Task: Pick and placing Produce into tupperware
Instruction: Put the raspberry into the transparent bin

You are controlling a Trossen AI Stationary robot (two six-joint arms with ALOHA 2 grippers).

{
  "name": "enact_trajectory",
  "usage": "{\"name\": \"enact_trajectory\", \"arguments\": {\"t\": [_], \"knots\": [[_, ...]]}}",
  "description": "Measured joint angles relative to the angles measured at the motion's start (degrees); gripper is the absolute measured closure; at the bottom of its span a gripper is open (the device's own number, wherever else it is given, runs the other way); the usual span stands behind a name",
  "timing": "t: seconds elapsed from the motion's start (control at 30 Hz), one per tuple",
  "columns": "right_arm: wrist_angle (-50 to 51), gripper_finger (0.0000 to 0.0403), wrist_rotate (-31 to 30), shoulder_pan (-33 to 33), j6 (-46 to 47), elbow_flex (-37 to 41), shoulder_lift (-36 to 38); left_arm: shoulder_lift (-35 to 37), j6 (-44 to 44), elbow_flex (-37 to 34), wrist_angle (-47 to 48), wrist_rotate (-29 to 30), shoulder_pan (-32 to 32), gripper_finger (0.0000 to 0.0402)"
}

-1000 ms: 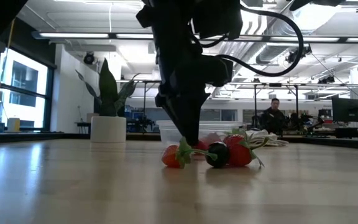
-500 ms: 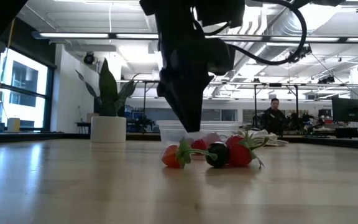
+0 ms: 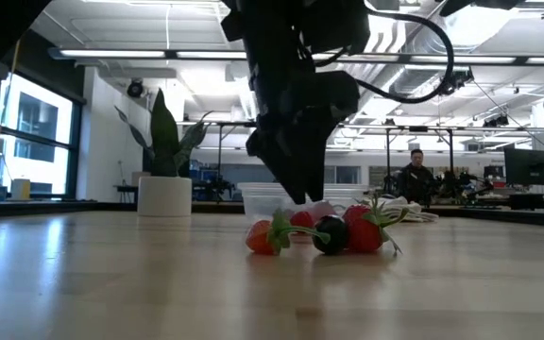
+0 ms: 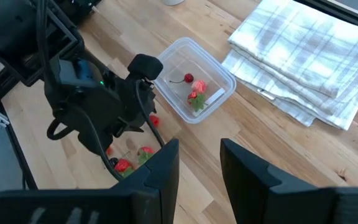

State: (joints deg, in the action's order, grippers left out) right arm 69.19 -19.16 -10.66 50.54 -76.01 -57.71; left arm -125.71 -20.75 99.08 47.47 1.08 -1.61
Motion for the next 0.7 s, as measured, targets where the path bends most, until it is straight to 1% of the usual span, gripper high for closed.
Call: {"name": "enact_trajectory", "arguments": {"t": [0.4, 0.57, 0.7], "knots": [[0.0, 0.0295, 0.0, 0.0, 0.0, 0.0, 0.0, 0.03, 1.0, -4.03, -3.8, 1.04, 0.11, 0.0204], [0.0, 0.0295, 0.0, 0.0, -0.16, 0.0, 0.0, 0.03, 1.0, -4.19, -4.74, 1.21, 0.11, 0.0204], [0.0, 0.0295, 0.0, -0.02, -0.45, 0.0, 0.0, 0.03, 0.98, -4.19, -6.47, 2.51, 0.13, 0.0205]]}}
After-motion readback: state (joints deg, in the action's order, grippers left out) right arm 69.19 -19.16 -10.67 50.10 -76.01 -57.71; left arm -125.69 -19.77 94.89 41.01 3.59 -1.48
